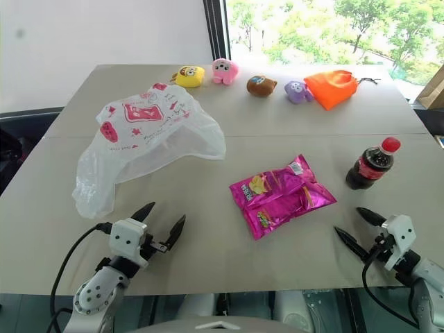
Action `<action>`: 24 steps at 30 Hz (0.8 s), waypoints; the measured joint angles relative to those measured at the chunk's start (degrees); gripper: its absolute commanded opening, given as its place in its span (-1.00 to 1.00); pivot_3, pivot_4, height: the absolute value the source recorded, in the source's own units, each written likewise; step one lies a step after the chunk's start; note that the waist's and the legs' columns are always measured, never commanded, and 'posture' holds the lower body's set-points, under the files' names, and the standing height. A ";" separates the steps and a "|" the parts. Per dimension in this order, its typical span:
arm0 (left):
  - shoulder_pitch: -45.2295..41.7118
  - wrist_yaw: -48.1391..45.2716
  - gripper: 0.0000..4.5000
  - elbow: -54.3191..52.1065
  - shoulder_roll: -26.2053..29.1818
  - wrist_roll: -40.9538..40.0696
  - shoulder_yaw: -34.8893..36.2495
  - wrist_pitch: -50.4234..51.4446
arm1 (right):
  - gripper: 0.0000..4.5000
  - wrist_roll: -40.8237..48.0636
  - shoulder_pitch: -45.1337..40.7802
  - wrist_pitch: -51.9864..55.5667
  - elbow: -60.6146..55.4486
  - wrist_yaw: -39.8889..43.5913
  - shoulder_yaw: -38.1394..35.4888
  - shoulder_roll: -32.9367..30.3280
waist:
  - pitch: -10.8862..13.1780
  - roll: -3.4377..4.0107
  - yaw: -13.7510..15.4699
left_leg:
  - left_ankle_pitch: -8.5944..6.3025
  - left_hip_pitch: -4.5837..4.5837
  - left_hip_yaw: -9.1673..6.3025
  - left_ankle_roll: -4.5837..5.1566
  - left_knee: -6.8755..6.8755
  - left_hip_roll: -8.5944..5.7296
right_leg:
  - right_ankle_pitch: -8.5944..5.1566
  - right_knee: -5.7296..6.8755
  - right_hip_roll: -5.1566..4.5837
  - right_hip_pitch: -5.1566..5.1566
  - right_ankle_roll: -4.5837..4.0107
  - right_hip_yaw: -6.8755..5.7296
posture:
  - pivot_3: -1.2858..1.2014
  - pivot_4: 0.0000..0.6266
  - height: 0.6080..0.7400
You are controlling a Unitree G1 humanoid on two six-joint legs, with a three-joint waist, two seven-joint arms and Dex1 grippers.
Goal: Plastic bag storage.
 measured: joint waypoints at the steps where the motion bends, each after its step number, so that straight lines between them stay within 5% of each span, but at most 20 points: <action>1: 0.00 0.00 1.00 0.00 0.00 0.00 0.00 0.00 | 0.99 0.00 0.00 0.00 0.00 0.00 0.00 0.00 | 0.00 0.00 0.00 | 0.00 0.00 0.00 0.00 0.00 0.00 | 0.00 0.00 0.00 0.00 0.00 0.00 | 0.03 -0.52 1.00; 24: 0.40 -0.12 1.00 0.61 -0.12 -0.20 0.00 -1.35 | 0.99 0.02 -0.80 -2.33 3.07 2.08 -0.01 -1.37 | -0.02 0.01 -0.01 | 0.00 0.10 -0.01 0.00 0.08 -0.02 | 0.00 0.03 0.02 0.13 0.00 0.01 | 0.03 -0.52 1.00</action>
